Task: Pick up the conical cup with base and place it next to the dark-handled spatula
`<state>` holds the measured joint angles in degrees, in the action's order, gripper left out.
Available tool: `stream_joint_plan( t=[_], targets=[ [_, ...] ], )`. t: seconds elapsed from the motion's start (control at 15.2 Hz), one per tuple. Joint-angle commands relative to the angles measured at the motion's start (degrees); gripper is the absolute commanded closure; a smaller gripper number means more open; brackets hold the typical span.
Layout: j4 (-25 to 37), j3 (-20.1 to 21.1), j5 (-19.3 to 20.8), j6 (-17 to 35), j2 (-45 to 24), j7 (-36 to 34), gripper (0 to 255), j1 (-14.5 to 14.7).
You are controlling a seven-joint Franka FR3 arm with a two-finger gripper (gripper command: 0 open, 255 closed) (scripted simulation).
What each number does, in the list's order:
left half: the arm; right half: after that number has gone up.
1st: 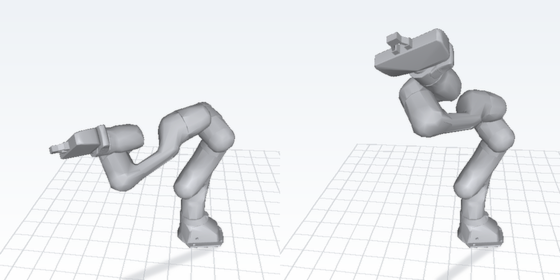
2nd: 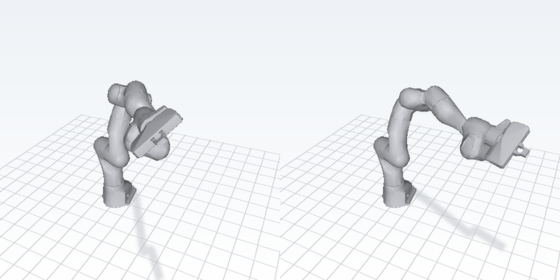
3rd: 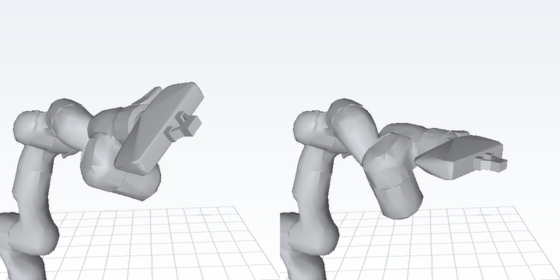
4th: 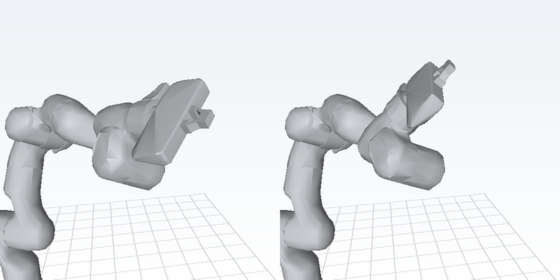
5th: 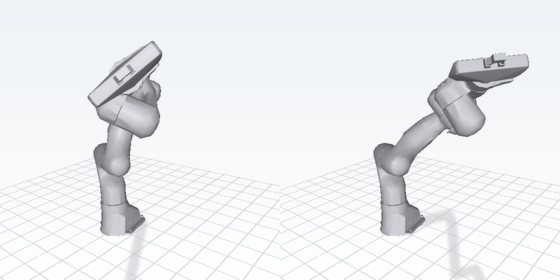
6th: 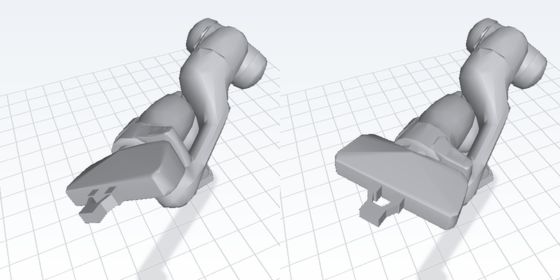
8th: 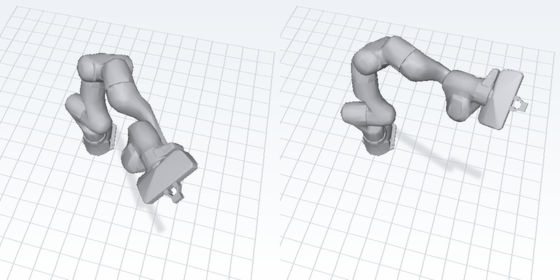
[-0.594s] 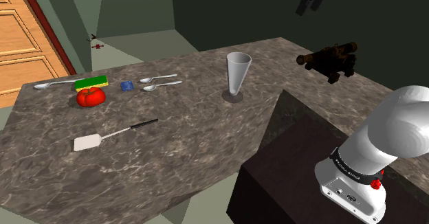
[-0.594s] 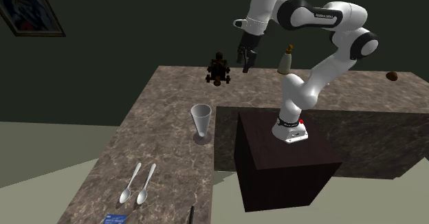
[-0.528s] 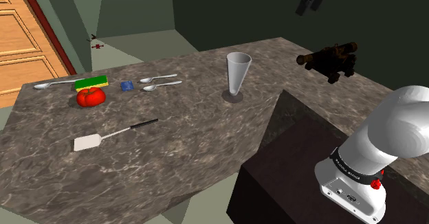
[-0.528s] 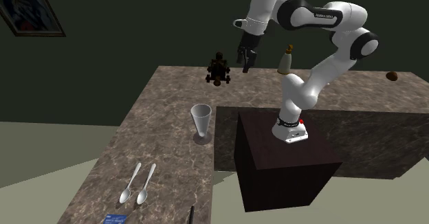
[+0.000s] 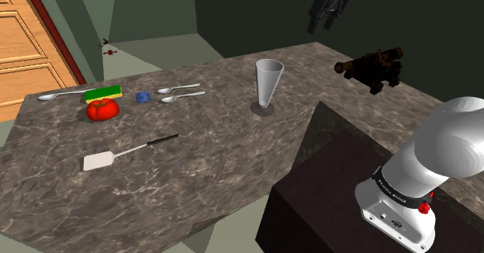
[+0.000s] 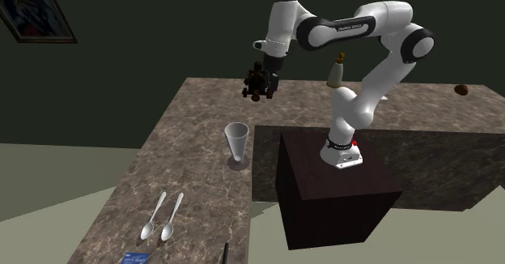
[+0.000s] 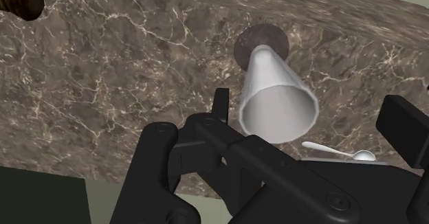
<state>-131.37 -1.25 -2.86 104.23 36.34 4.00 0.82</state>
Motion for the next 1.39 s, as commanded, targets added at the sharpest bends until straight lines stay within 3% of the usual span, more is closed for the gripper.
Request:
stream_joint_plan(
  t=[0.0,0.86,1.32],
  targets=[
    [-0.2,-0.6,-0.8,2.9,-3.5,0.1,0,0.0],
    [6.9,-4.4,-8.4,16.7,-30.2,4.1,0,0.4],
    [4.6,-4.0,-9.3,21.3,-32.5,4.7,0,0.7]
  ],
)
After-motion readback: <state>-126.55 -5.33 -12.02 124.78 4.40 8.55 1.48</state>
